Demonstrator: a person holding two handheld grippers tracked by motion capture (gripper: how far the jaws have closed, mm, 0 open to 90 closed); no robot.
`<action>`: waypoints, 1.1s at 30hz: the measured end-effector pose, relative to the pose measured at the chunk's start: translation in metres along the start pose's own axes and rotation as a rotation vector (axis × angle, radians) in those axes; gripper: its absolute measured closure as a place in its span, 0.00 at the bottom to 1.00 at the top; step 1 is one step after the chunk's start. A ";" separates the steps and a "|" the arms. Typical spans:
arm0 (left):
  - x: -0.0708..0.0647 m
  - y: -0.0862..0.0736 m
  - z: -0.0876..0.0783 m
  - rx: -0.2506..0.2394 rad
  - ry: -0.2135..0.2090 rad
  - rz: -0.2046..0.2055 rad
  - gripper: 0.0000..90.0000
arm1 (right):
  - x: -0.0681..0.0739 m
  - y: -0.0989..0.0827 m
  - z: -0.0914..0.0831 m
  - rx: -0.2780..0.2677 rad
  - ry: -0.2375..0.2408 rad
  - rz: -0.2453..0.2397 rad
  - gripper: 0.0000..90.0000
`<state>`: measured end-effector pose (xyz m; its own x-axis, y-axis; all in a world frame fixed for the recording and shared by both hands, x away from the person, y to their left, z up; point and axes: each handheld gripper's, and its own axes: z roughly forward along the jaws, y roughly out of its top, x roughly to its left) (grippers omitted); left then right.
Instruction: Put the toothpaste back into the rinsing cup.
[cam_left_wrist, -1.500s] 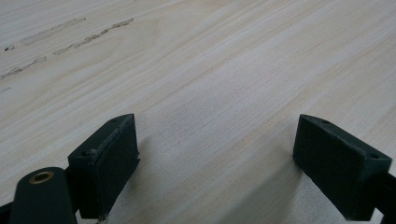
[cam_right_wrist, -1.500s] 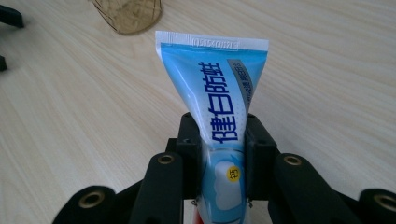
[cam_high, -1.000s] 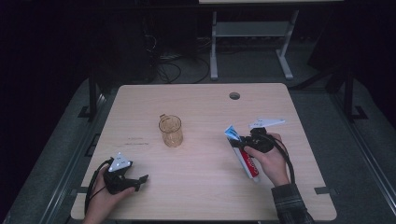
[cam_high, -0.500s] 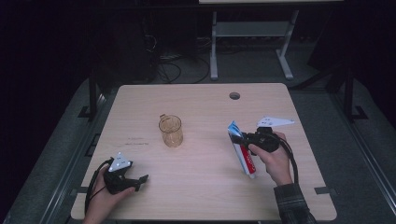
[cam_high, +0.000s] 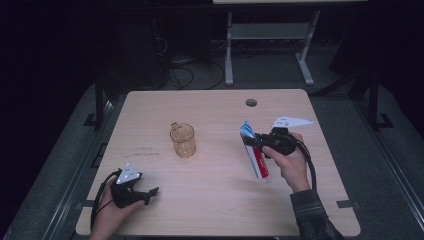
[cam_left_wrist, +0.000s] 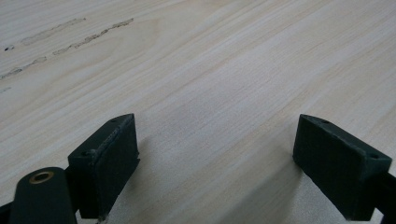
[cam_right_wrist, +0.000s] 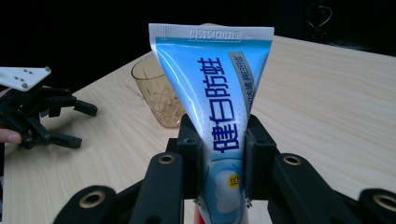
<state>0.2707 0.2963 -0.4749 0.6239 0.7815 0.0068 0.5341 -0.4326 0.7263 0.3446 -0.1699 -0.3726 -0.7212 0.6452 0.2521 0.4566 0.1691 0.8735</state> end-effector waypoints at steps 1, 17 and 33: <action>0.000 0.000 0.000 0.000 0.000 0.000 0.14 | 0.000 0.002 0.001 -0.001 -0.001 -0.005 0.80; 0.000 0.000 0.000 0.000 -0.001 0.001 0.14 | 0.005 0.033 0.018 -0.014 0.015 -0.032 0.80; 0.000 0.000 0.000 0.002 -0.007 0.009 0.15 | 0.013 0.065 0.044 -0.031 0.032 -0.055 0.80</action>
<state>0.2705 0.2963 -0.4748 0.6324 0.7746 0.0084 0.5296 -0.4403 0.7250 0.3878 -0.1179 -0.3306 -0.7612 0.6115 0.2158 0.3997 0.1804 0.8987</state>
